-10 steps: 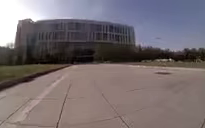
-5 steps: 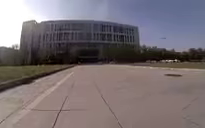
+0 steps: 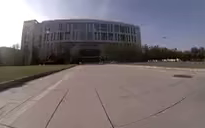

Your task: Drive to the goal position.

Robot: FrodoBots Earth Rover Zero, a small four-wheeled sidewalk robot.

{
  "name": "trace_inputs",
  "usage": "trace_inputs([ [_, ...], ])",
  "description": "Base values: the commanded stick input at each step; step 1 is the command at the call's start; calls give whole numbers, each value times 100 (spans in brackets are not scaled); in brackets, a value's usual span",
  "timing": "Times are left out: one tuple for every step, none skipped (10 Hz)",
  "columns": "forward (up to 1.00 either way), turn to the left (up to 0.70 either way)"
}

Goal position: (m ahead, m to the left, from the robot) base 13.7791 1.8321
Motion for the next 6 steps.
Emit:
trace_inputs([
  [100, 1],
  [100, 1],
  [100, 1],
  [100, 1],
  [100, 1],
  [100, 1],
])
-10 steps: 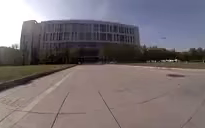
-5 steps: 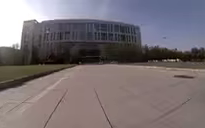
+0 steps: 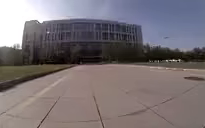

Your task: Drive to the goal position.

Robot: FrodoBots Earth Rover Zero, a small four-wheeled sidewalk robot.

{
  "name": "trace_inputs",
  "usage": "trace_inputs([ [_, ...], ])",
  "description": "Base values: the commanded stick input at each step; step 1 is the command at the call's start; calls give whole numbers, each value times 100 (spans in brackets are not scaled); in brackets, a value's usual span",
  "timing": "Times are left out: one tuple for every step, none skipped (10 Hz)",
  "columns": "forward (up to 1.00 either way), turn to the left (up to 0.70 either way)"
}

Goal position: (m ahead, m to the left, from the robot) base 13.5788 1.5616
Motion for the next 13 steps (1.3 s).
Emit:
trace_inputs([
  [100, 1],
  [100, 1],
  [100, 1],
  [100, 1],
  [100, 1],
  [100, 1],
  [100, 1],
  [100, 1],
  [100, 1],
  [100, 1],
  [100, 1],
  [100, 1],
  [100, 1],
])
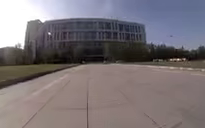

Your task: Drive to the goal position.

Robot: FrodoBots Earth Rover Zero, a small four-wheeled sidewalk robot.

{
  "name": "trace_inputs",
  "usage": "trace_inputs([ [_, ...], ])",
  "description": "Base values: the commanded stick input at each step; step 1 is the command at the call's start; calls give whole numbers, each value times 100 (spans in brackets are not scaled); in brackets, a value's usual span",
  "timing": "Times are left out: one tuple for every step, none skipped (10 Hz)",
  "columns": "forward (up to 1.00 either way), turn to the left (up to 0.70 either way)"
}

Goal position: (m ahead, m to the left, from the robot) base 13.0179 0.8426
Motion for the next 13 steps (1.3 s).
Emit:
trace_inputs([
  [100, 1],
  [100, 1],
  [100, 1],
  [100, 1],
  [100, 1],
  [100, 1],
  [100, 1],
  [100, 1],
  [100, 1],
  [100, 1],
  [100, 1],
  [100, 1],
  [100, 1],
])
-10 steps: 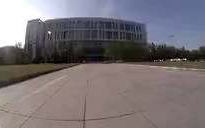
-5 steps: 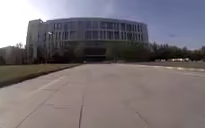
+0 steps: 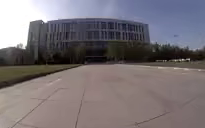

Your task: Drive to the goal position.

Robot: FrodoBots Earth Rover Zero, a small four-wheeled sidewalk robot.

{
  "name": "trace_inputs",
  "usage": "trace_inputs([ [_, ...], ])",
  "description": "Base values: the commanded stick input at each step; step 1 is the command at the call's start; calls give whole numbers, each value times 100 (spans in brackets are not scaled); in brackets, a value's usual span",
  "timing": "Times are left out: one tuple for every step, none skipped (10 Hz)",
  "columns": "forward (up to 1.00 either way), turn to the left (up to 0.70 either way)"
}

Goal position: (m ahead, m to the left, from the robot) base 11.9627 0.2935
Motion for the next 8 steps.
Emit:
trace_inputs([
  [100, 1],
  [100, 1],
  [100, 1],
  [100, 1],
  [100, 1],
  [100, 1],
  [100, 1],
  [100, 1],
])
